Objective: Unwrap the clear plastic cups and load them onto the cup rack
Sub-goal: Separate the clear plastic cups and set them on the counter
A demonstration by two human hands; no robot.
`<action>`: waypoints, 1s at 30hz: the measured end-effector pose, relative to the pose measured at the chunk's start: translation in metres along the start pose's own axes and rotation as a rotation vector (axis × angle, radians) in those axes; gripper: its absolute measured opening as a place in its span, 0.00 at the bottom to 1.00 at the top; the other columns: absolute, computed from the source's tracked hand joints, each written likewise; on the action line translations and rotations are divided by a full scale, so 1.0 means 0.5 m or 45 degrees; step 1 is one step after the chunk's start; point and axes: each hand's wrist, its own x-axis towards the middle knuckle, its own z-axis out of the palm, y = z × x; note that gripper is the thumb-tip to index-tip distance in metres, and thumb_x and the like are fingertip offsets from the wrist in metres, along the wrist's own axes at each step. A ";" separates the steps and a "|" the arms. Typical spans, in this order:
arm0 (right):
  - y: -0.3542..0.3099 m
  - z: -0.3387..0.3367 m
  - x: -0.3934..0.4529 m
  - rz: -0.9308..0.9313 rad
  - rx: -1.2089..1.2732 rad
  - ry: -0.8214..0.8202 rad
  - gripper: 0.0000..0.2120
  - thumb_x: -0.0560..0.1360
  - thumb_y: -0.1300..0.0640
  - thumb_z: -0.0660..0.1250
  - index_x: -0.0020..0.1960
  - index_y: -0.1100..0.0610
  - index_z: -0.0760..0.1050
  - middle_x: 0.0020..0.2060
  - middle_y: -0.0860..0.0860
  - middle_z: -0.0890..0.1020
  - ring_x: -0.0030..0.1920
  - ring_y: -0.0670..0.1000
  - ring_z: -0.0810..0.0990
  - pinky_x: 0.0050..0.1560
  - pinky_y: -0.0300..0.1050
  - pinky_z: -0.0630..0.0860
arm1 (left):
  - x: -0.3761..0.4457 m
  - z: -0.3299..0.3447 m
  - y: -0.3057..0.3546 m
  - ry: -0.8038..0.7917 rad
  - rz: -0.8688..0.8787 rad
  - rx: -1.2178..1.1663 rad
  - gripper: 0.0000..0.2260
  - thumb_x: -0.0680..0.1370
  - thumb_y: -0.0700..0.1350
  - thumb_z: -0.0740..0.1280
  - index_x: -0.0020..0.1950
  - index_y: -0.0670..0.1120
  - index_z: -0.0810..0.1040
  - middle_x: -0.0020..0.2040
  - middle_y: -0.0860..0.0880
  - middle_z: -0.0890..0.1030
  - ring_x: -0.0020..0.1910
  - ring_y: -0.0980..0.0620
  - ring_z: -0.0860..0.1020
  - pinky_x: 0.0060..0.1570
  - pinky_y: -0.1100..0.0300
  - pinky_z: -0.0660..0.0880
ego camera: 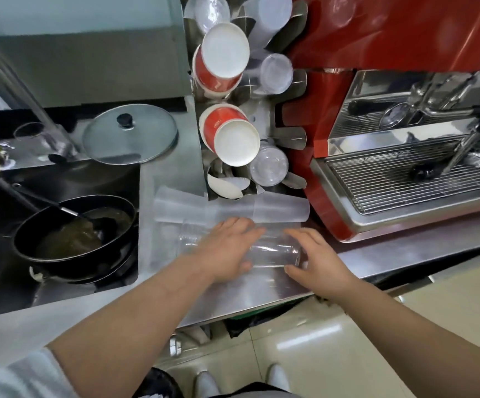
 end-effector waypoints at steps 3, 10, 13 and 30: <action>-0.008 -0.015 -0.008 -0.009 0.108 0.035 0.34 0.69 0.57 0.72 0.71 0.48 0.64 0.65 0.46 0.66 0.63 0.36 0.67 0.63 0.31 0.66 | 0.000 0.001 0.004 0.019 -0.007 -0.098 0.36 0.75 0.50 0.68 0.79 0.50 0.55 0.74 0.47 0.62 0.73 0.46 0.60 0.73 0.54 0.58; -0.040 -0.052 0.003 -0.123 0.195 0.151 0.33 0.68 0.58 0.73 0.70 0.50 0.66 0.63 0.45 0.68 0.64 0.44 0.69 0.65 0.46 0.70 | 0.003 0.004 0.026 0.115 -0.058 -0.281 0.38 0.75 0.47 0.67 0.80 0.48 0.51 0.74 0.45 0.63 0.73 0.46 0.61 0.72 0.58 0.57; -0.055 -0.068 0.007 -0.204 0.194 0.201 0.33 0.67 0.57 0.74 0.69 0.50 0.67 0.63 0.45 0.69 0.66 0.46 0.68 0.67 0.47 0.68 | 0.008 0.008 0.034 0.119 -0.089 -0.354 0.38 0.75 0.48 0.67 0.80 0.49 0.51 0.74 0.46 0.62 0.73 0.46 0.61 0.71 0.59 0.58; -0.022 -0.052 0.000 -0.322 -0.097 0.169 0.30 0.67 0.56 0.73 0.67 0.55 0.71 0.66 0.53 0.71 0.66 0.55 0.69 0.67 0.50 0.68 | 0.037 0.049 0.103 0.238 -0.236 -0.713 0.31 0.75 0.48 0.70 0.76 0.48 0.63 0.69 0.47 0.70 0.68 0.51 0.70 0.68 0.56 0.67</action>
